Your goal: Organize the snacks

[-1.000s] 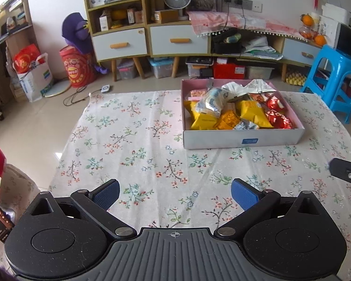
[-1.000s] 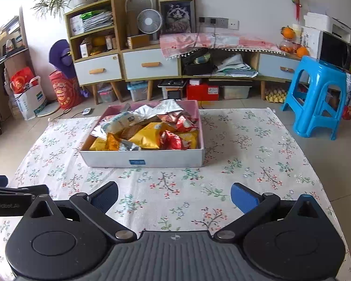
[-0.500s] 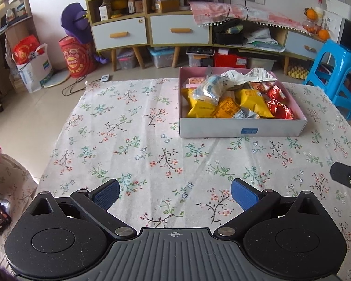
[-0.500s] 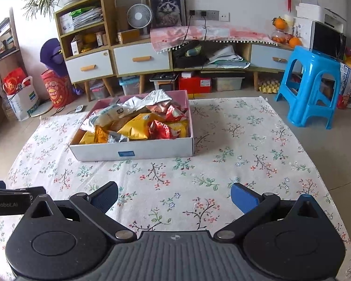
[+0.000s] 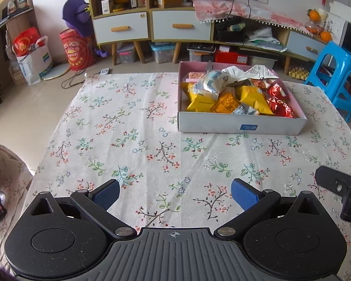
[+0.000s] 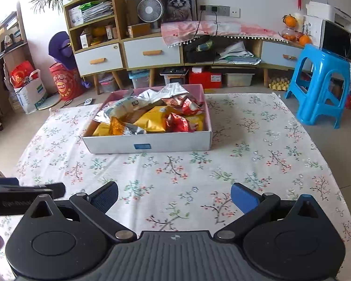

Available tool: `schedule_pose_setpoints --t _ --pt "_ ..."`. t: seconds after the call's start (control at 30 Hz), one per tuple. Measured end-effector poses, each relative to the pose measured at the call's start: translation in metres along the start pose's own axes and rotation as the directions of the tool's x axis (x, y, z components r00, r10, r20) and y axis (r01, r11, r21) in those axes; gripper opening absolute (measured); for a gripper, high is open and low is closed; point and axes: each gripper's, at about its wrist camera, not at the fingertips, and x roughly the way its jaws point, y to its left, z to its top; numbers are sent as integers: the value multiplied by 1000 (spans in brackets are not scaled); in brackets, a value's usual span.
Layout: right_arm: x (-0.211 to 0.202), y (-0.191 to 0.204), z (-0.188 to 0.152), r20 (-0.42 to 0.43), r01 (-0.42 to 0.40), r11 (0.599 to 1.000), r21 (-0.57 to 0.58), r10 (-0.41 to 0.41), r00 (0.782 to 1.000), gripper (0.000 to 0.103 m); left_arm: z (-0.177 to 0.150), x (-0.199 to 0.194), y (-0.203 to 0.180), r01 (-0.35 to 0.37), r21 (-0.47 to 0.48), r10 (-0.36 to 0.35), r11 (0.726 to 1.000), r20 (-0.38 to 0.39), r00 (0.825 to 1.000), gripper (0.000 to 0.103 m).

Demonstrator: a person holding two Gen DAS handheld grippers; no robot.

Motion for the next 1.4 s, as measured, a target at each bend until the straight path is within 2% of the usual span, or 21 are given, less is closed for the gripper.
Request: schedule_pose_setpoints --t 0.17,0.4,0.53,0.77,1.4 --pt "-1 11 5 11 -19 1000 2 19 1000 94 -3 0 2 -2 2 2 1000 -1 1000 102" --pt "-1 29 6 5 -44 997 -58 44 999 94 -7 2 4 11 -13 -12 1000 -10 1000 102" --pt "-3 34 6 6 -53 996 -74 53 999 94 -9 4 2 -2 -6 2 1000 -14 1000 102" --pt "-6 35 8 -6 -61 994 -86 60 998 94 -11 7 -2 21 0 -21 1000 -27 999 102" --pt "-14 41 12 37 -29 992 -126 34 999 94 -8 0 0 34 -10 -35 999 -18 999 102"
